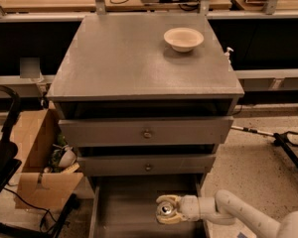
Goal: Pick 7up can from bottom drawer and place on counter
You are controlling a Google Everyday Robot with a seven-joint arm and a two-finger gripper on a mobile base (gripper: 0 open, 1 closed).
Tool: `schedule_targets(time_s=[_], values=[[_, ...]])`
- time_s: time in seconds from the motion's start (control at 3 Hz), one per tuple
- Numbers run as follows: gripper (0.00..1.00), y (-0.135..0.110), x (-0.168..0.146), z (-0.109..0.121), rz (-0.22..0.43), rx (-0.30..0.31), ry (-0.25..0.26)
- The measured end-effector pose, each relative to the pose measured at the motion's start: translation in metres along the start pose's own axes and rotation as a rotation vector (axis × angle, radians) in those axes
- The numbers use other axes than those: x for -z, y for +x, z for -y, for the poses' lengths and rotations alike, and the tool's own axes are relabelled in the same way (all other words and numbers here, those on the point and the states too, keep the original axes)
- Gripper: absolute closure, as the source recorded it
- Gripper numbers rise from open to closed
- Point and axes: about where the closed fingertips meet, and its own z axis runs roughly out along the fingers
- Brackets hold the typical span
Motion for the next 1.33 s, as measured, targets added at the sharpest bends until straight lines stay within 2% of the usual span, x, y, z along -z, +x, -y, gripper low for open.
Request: schedule_targets(time_s=[0.33, 0.67, 1.0, 1.33], values=[[1.0, -0.163, 0.058, -0.027, 0.15, 0.008, -0.101], [1.0, -0.271, 0.105, -0.019, 0.191, 0.047, -0.1], [1.0, -0.403, 0.133, 0.002, 0.162, 0.104, -0.028], [1.0, -0.479, 0.14, 0.013, 0.121, 0.151, 0.026]])
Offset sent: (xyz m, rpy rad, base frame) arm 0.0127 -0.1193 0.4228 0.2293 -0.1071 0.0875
